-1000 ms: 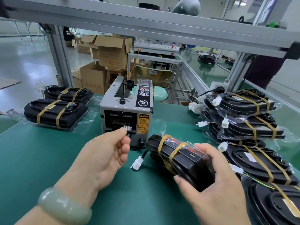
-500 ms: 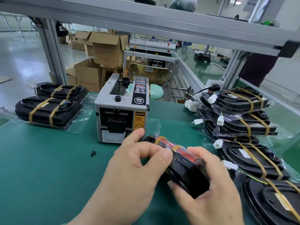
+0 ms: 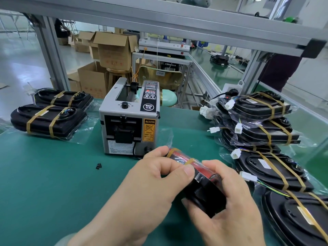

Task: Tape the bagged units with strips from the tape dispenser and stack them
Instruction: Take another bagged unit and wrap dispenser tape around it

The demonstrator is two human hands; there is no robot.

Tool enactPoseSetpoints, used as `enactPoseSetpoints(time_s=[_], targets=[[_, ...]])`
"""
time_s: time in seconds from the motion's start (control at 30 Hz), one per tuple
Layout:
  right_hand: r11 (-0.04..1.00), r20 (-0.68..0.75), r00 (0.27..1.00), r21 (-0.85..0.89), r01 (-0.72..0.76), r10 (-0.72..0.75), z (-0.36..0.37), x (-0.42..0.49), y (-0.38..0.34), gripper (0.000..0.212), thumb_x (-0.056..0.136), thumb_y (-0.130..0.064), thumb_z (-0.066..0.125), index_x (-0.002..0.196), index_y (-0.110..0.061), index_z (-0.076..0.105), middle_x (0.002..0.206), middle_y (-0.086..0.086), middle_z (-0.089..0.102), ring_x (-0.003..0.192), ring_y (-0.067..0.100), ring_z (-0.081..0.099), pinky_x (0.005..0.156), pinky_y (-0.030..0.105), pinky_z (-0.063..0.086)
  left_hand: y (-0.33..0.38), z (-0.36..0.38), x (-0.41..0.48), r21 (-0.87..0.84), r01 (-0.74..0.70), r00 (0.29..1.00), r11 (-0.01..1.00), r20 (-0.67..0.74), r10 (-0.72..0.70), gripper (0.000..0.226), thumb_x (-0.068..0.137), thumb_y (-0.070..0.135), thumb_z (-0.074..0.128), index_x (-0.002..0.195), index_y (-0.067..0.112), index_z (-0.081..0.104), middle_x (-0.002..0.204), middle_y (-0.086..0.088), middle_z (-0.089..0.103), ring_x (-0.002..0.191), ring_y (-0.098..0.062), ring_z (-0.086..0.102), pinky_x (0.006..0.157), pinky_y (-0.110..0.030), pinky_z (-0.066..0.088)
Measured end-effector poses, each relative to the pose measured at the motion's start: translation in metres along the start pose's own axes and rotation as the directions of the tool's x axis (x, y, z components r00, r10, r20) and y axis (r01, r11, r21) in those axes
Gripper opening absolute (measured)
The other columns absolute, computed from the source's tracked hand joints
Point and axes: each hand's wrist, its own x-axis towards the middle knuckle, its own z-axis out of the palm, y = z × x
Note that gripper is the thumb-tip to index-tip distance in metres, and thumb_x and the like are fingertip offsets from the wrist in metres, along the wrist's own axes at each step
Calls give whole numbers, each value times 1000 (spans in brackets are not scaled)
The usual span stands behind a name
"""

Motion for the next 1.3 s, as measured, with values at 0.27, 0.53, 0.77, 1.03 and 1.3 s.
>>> enactPoseSetpoints(time_s=[0.27, 0.53, 0.77, 1.03, 1.3], targets=[[1000, 18, 1000, -15, 6, -6, -2, -1, 2, 77, 46, -29, 77, 116, -39, 45, 110, -29, 54, 90, -2, 51, 76, 10, 39, 1, 5, -1, 26, -3, 1000, 1000, 11, 3, 40, 80, 45, 66, 78, 6, 70, 90, 52, 53, 117, 36, 19, 93, -16, 28], [1000, 14, 1000, -14, 2, -2, -2, -1, 1, 76, 46, -30, 77, 115, -39, 45, 111, -28, 53, 87, 4, 52, 74, 13, 40, -5, 8, 0, 23, -13, 999, 1000, -35, 14, 29, 73, 40, 65, 75, 13, 73, 104, 41, 56, 117, 35, 19, 92, -12, 26], [1000, 24, 1000, -27, -4, 5, -2, -1, 0, 71, 48, -30, 76, 112, -38, 48, 113, -25, 51, 88, 0, 49, 76, 6, 36, -5, 11, -1, 74, -29, 997, 997, -74, 34, 23, 62, 46, 64, 69, 27, 74, 97, 50, 50, 116, 33, 25, 79, 7, 26], [999, 13, 1000, -23, -26, 26, -3, -1, 1, 74, 46, -30, 77, 113, -37, 48, 114, -28, 50, 84, 3, 51, 75, 6, 38, -9, 12, 4, -1, 19, 990, 1000, -141, -19, 19, 58, 44, 73, 66, 27, 69, 119, 33, 48, 97, 29, 43, 69, 6, 32], [999, 27, 999, -18, -46, 47, -3, -1, -4, 75, 44, -32, 79, 112, -40, 50, 111, -33, 51, 84, 4, 55, 76, 2, 37, -12, 13, 6, 71, 12, 990, 997, -141, -2, 34, 54, 60, 81, 76, 41, 64, 116, 33, 42, 112, 14, 40, 67, 10, 23]])
